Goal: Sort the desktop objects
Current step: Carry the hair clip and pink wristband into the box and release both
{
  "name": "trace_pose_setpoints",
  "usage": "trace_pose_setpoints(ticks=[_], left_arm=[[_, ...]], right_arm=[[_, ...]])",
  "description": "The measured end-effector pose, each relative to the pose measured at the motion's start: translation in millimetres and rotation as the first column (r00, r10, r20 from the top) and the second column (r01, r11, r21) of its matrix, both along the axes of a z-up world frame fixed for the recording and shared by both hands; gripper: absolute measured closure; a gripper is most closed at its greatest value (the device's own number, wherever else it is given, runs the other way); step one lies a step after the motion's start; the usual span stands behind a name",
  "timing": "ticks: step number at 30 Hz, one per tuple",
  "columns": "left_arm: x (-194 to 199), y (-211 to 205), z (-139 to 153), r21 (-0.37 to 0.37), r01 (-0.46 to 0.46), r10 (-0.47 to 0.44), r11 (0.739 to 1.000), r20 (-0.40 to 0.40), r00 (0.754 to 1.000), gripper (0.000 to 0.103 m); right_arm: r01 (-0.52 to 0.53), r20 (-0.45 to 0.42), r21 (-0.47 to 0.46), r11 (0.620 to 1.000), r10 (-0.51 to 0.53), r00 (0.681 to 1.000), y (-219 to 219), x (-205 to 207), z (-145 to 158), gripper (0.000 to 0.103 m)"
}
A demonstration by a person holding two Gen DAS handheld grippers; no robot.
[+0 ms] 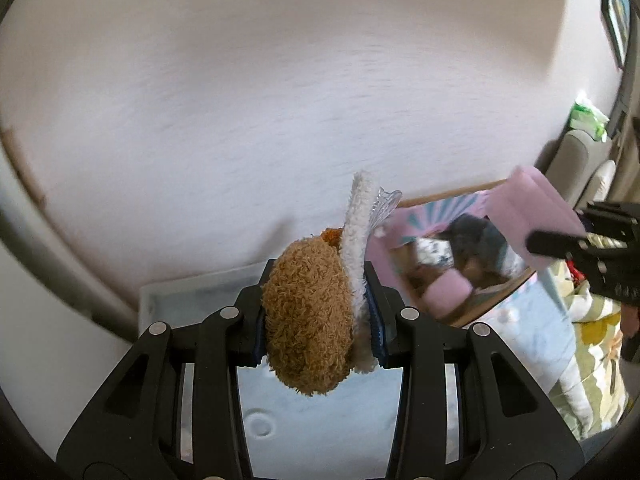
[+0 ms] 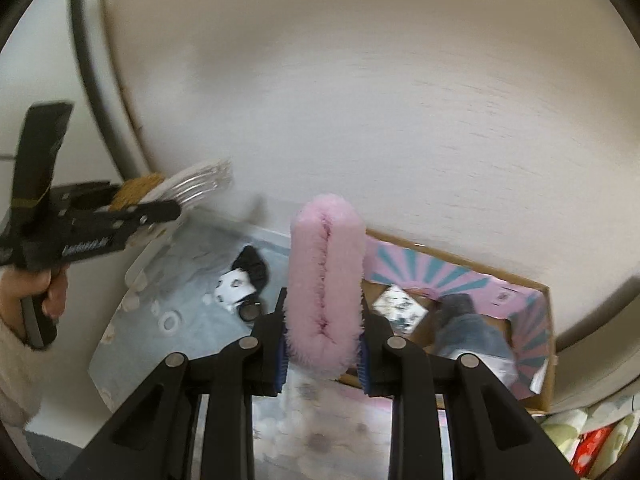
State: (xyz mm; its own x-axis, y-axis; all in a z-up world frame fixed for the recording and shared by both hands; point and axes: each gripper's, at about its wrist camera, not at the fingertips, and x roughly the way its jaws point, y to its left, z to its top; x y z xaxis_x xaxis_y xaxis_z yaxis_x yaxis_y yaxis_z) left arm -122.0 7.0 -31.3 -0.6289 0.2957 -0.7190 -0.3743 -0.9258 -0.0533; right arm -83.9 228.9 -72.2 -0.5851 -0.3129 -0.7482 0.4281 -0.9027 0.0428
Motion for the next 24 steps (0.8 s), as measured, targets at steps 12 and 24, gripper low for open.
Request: trace_pose_setpoints(ticks=[12, 24], left_arm=[[-22.8, 105.6, -29.8, 0.015, 0.08, -0.081, 0.997, 0.093, 0.992, 0.068], [-37.2, 141.1, -53.0, -0.043, 0.072, -0.066, 0.996, 0.13, 0.989, 0.067]], right_arm=[[0.052, 0.131, 0.008, 0.999, -0.052, 0.99, 62.0, -46.7, -15.4, 0.078], [0.066, 0.22, -0.02, 0.998, -0.06, 0.974, 86.4, -70.5, -52.7, 0.078]])
